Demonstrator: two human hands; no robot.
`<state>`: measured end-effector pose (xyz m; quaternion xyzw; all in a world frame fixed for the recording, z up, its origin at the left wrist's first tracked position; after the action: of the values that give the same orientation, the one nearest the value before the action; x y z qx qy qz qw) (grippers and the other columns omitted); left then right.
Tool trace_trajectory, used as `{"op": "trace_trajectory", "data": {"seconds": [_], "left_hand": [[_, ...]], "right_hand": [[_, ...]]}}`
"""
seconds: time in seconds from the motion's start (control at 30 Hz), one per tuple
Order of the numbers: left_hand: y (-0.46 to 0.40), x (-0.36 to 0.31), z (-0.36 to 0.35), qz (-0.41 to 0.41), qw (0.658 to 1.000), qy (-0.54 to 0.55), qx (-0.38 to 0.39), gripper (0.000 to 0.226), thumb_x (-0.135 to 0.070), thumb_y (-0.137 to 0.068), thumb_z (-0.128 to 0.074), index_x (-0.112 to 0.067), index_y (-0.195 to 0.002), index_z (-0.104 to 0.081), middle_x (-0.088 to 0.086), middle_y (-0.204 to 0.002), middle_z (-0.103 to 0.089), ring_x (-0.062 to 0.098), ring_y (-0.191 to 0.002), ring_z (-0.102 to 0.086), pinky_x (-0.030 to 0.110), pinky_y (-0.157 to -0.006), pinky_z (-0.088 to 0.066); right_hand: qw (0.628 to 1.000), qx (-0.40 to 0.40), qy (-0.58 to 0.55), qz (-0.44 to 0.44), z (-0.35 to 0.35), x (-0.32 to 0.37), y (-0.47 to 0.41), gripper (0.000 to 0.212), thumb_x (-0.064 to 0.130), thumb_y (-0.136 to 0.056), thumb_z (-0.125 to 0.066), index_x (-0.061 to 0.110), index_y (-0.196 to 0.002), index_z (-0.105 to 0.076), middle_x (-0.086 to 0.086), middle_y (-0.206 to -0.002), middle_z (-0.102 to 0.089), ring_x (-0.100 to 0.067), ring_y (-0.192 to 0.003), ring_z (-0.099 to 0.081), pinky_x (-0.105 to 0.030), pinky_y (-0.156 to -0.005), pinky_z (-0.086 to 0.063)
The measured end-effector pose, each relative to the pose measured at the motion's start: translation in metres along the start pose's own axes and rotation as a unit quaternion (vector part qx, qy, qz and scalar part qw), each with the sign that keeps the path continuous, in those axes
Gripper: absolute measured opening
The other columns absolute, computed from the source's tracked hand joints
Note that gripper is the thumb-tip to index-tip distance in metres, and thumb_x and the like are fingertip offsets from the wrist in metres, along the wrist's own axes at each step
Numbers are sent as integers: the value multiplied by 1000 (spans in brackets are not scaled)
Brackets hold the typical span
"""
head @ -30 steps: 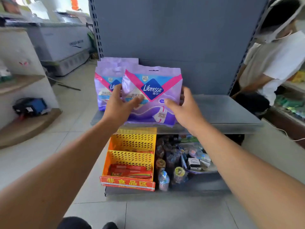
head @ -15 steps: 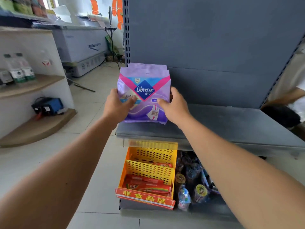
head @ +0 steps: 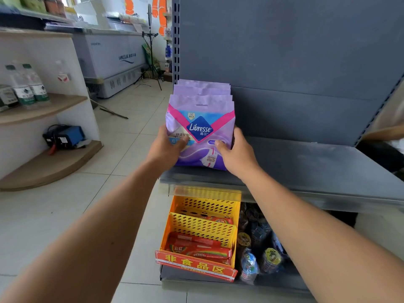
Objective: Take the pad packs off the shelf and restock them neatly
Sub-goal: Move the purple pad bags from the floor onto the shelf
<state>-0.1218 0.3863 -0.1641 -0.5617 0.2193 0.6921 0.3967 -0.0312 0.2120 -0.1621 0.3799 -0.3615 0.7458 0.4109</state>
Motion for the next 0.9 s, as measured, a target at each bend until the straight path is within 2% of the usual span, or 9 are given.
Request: {"op": "trace_trajectory", "data": {"seconds": [0.13, 0.23, 0.3, 0.37, 0.5, 0.67, 0.73, 0.8, 0.9], "left_hand": [[-1, 0, 0, 3, 1000, -5, -5, 44, -33, -95, -57, -19, -131, -37, -3, -122, -57, 16, -106, -61, 24, -68, -53], [-1, 1, -1, -1, 1000, -18, -16, 42, -37, -95, -56, -20, -128, -37, -6, -119, -56, 14, -101, -60, 20, -60, -49], [-1, 3, -3, -3, 1000, -20, -14, 42, -38, -95, -56, -21, -127, -36, -6, -120, -55, 13, -101, -60, 20, -59, -49], [1, 4, -2, -4, 1000, -27, -6, 44, -38, -95, -56, -21, -129, -34, -7, -119, -54, 12, -101, -59, 20, -61, -50], [6, 6, -1, 3, 1000, -9, 7, 47, -25, -96, -58, -19, -134, -31, -5, -116, -54, 6, -89, -59, 13, -56, -47], [12, 8, -3, -6, 1000, -14, 19, 61, -16, -91, -65, -20, -138, -27, -7, -112, -51, 3, -84, -56, 7, -49, -46], [15, 9, -1, -9, 1000, -15, 20, 68, -12, -90, -65, -20, -143, -23, -7, -115, -49, 4, -89, -56, 9, -54, -48], [17, 9, 3, -14, 999, -38, 14, 74, -11, -90, -64, -21, -148, -18, -2, -128, -45, 9, -108, -53, 14, -65, -50], [26, -1, 9, -79, 984, -158, -35, 71, -19, -91, -63, -19, -148, -21, 6, -146, -36, 19, -130, -41, 25, -81, -49]], "right_hand": [[1000, -15, 5, 3, -2, 1, -1, 45, 40, -94, -59, 26, -132, -41, 7, -129, -57, -13, -111, -61, -28, -73, -59], [1000, -27, 13, 4, -3, 3, -2, 42, 38, -94, -58, 26, -130, -42, 7, -127, -58, -14, -111, -62, -27, -72, -59], [1000, -25, 16, 4, -4, 2, -2, 41, 38, -95, -58, 26, -130, -41, 7, -127, -57, -15, -112, -61, -27, -72, -58], [1000, -18, 18, 5, -4, 2, 1, 43, 37, -95, -57, 25, -133, -39, 7, -128, -56, -13, -114, -60, -22, -69, -56], [1000, 1, 24, 6, -3, 1, 6, 51, 34, -95, -59, 24, -138, -35, 6, -133, -53, -8, -113, -56, -9, -59, -46], [1000, 10, 28, -6, -4, -5, 8, 62, 34, -93, -63, 25, -144, -30, 4, -137, -52, -12, -120, -56, -17, -67, -51], [999, 14, 39, -9, -2, -5, 9, 67, 34, -93, -63, 24, -147, -25, 2, -139, -50, -15, -122, -55, -25, -74, -55], [998, 16, 53, -4, 1, -4, 12, 70, 35, -93, -62, 25, -149, -22, 2, -141, -49, -15, -124, -55, -29, -79, -56], [995, 12, 96, 32, 11, 2, 19, 66, 38, -93, -60, 26, -148, -25, 2, -144, -46, -16, -127, -52, -33, -82, -57]]}}
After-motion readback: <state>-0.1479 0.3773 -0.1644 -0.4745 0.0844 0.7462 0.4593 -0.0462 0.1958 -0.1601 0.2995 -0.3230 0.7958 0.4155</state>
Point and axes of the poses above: each hand's wrist, its own y-axis away from the middle knuckle, its own z-axis out of the back of the hand, x = y × z, the point moved 5 cm from there along -y, towards the middle knuckle
